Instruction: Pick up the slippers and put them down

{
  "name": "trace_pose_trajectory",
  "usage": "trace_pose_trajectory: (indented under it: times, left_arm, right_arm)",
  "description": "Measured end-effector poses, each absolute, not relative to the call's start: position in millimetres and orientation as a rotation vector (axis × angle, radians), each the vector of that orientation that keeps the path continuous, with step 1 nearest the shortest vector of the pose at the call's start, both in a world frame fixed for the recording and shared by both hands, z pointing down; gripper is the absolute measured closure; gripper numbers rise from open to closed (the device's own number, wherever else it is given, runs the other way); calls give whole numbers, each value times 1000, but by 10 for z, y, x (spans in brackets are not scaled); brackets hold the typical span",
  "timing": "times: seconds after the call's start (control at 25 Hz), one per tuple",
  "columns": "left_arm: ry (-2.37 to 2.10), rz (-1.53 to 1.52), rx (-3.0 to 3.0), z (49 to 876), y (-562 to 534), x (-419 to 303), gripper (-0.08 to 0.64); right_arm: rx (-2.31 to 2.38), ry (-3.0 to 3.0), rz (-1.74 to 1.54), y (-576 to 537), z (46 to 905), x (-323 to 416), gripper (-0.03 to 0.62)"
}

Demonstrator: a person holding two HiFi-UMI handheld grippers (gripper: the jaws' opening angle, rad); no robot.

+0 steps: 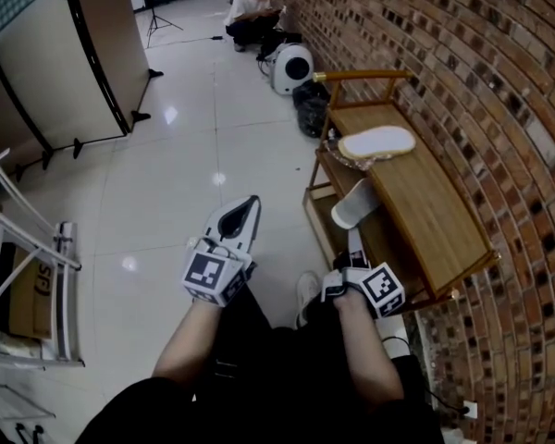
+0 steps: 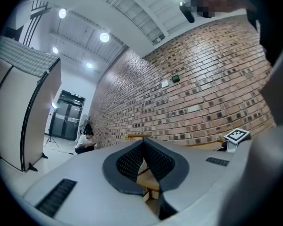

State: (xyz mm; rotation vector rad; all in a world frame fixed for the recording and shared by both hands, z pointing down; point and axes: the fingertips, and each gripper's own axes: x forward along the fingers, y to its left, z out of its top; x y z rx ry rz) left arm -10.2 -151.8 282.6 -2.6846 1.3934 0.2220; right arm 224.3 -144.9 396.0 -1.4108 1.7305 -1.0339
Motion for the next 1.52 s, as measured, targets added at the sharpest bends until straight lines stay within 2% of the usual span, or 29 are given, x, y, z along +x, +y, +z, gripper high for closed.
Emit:
trace_pose_trajectory:
  times: [0.4,0.48,0.68,0.72,0.76,0.84,1.0,1.24,1.32,1.52]
  left_arm:
    - [1371,210,-2680,2920,-1612,-111,555]
    - [1366,187,-2685,2964,-1650,-84,555]
    - [1308,202,-2678,2945,-1697,-16,555]
    - [1300,200,-2679,2945,-1711,-10,555]
    - [1294,197,-2682,2946,-1725,1,555]
    - [1279,197,-2695,2945,-1740,28,555]
    - [1270,179,-2713,2987,-1762,-43,555]
    - [1231,117,-2750,3154,-1884,33,555]
    - [1222,103,-2779,3218,-1900,35,555]
    - [1240,57,-2801,3380,-2034,-41,555]
  right_arm:
    - [-1070,1423,-1111,-1691,4127,2238,581]
    - [-1075,1378,-1130,-1773,4252,2258,535]
    - [-1129,1282,-1181,-1964,4599,2249,531]
    - [-1129,1272,-1188,-2019,4673,2239,518]
    - [-1129,1263,-1197,-2082,4754,2238,477]
    - [-1148,1219,-1230,-2192,4978,2272,476]
    - [-1239,1092,-1292,-2269,5475,2355,365]
    - [-1381,998,-1326,-2365,5788,2429,360]
    - [-1376,992,-1316,-2440,5871,2480,314]
    - [-1390,975,-1305,-2615,5989,2606,314]
